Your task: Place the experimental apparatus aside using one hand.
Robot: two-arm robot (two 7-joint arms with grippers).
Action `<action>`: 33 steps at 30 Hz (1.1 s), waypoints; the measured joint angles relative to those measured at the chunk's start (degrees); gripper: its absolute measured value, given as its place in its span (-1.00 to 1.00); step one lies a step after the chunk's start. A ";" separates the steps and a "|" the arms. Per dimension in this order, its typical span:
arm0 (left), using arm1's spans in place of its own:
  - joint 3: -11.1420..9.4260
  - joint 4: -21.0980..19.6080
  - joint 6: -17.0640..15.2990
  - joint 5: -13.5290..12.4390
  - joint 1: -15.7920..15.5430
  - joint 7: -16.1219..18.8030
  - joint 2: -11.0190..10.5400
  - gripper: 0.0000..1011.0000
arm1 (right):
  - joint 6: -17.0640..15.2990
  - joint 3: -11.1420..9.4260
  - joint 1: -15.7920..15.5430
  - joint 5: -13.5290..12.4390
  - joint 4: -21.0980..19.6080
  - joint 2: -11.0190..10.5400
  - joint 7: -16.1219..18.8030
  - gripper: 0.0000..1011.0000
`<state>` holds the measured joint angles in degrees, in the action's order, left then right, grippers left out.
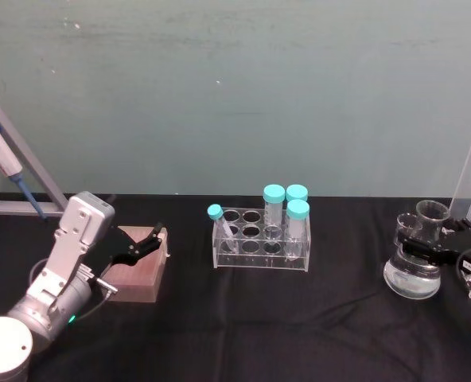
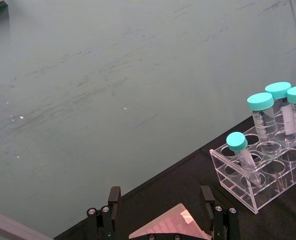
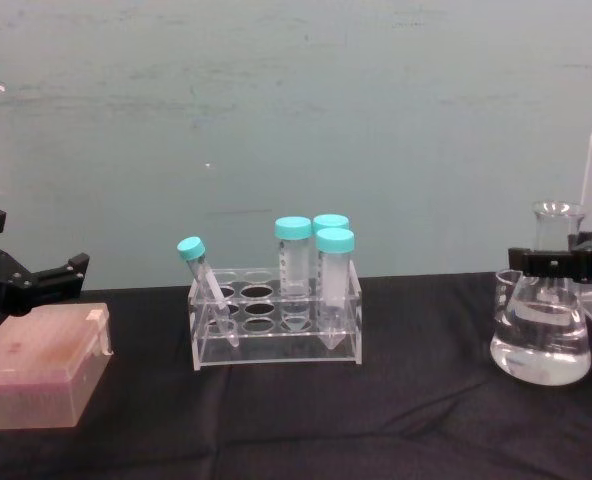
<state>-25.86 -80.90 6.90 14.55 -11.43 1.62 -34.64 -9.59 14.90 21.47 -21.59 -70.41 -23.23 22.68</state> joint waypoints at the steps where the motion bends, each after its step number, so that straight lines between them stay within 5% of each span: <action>1: 0.00 0.00 0.00 -0.01 0.00 0.00 0.00 0.98 | 0.00 0.00 0.00 0.00 0.00 0.00 0.00 0.98; 33: 0.00 0.00 0.00 -0.01 0.00 0.00 0.00 0.98 | -0.44 -0.12 -1.48 0.68 -2.97 -0.63 -1.40 0.98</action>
<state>-25.86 -80.90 6.91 14.55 -11.43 1.62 -34.65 -10.03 14.78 19.99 -20.92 -73.37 -23.87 21.28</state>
